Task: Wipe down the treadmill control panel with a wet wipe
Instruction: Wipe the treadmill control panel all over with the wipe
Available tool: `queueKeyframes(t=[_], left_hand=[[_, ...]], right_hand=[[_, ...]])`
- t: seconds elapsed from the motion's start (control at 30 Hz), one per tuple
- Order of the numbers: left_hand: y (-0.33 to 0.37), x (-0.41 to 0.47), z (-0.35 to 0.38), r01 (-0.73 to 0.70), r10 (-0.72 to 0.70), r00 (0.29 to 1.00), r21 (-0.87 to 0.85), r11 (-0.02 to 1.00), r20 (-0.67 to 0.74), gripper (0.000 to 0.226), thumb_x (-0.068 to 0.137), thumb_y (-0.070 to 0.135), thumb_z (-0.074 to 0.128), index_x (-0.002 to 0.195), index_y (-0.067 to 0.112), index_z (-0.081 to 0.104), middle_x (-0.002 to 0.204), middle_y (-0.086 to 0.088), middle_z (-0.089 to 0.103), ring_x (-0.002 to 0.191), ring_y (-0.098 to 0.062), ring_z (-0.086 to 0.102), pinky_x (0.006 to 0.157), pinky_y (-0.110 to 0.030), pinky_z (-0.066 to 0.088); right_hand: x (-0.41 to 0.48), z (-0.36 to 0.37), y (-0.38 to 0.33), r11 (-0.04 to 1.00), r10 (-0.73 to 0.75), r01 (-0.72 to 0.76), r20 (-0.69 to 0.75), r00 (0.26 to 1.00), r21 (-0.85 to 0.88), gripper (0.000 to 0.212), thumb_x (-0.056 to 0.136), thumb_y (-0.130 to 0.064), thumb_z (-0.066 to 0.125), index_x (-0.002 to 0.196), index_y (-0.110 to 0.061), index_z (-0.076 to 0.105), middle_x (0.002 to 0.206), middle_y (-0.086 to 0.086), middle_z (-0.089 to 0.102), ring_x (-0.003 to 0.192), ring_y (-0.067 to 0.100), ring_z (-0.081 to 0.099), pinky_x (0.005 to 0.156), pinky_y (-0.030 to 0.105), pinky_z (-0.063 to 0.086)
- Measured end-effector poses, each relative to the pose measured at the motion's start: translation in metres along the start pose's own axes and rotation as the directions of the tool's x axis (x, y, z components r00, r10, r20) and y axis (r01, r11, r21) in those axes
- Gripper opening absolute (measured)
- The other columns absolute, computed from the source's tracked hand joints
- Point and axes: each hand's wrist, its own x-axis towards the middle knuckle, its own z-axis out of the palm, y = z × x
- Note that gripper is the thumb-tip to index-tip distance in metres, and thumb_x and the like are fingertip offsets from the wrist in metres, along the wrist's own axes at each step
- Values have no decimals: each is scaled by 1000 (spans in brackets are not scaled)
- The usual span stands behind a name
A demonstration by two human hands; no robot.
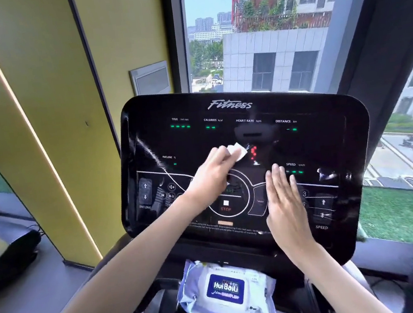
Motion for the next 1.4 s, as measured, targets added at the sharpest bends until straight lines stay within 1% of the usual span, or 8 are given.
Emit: queueKeyframes(t=[0.17, 0.33, 0.5, 0.67, 0.83, 0.97, 1.13, 1.4], left_hand=[[-8, 22, -11, 513, -554, 761, -210, 832, -338, 39, 81, -19, 49, 115, -4, 60, 91, -18, 50, 78, -30, 51, 72, -31, 46], [14, 13, 8, -5, 4, 1000, -45, 999, -31, 61, 68, -23, 46, 122, 4, 55, 97, -7, 46, 86, -24, 45, 65, -37, 51], [12, 33, 2, 425, -453, 842, -157, 891, -294, 44, 75, -21, 46, 110, -1, 62, 89, -13, 53, 81, -28, 48, 74, -34, 43], [31, 14, 11, -78, 80, 996, -74, 994, 28, 53, 67, -19, 47, 113, 5, 62, 94, -11, 56, 87, -20, 42, 51, -32, 49], [18, 31, 6, 250, -281, 934, -158, 955, -220, 44, 75, -16, 43, 107, 2, 66, 91, -11, 58, 83, -25, 49, 65, -42, 51], [37, 12, 16, -137, 144, 987, -95, 986, 72, 49, 70, -15, 42, 109, 4, 65, 94, -11, 59, 88, -22, 44, 58, -32, 51], [12, 39, 3, 259, -292, 935, -176, 950, -203, 44, 74, -18, 46, 110, 1, 66, 90, -13, 58, 83, -29, 53, 69, -42, 51], [8, 38, 3, 51, -62, 996, -152, 987, -64, 44, 75, -18, 47, 110, 3, 65, 90, -14, 56, 82, -29, 52, 66, -42, 52]], right_hand=[[-2, 5, 3, 1000, -18, 18, -13, 1000, -16, 63, 78, 10, 13, 138, 11, 31, 147, 27, 25, 139, 36, 21, 112, 48, 19], [-1, 6, 3, 1000, -18, 18, -31, 999, -8, 62, 78, 10, 12, 137, 11, 32, 146, 28, 27, 138, 37, 24, 112, 49, 19], [-1, 9, 5, 1000, -19, 19, -34, 999, -2, 66, 74, 17, 21, 139, 10, 29, 149, 26, 23, 140, 35, 19, 114, 47, 16], [-2, 9, 6, 999, -34, 34, -29, 999, 3, 64, 78, 8, 10, 139, 10, 29, 149, 25, 23, 140, 35, 19, 114, 47, 15], [-2, 9, 5, 1000, -21, 22, -51, 998, 11, 65, 75, 17, 20, 138, 10, 30, 148, 25, 24, 139, 35, 21, 114, 46, 14], [-1, 8, 8, 999, -40, 40, -39, 998, -9, 62, 78, 9, 15, 137, 10, 32, 147, 26, 27, 139, 35, 23, 113, 47, 16], [-1, 12, 9, 999, -42, 41, -38, 998, -28, 64, 76, 12, 13, 138, 10, 32, 147, 26, 27, 138, 36, 25, 113, 47, 17], [3, -3, 15, 998, -51, 51, -1, 999, 39, 72, 67, 24, 44, 136, 8, 37, 145, 23, 34, 136, 32, 29, 114, 41, 13]])
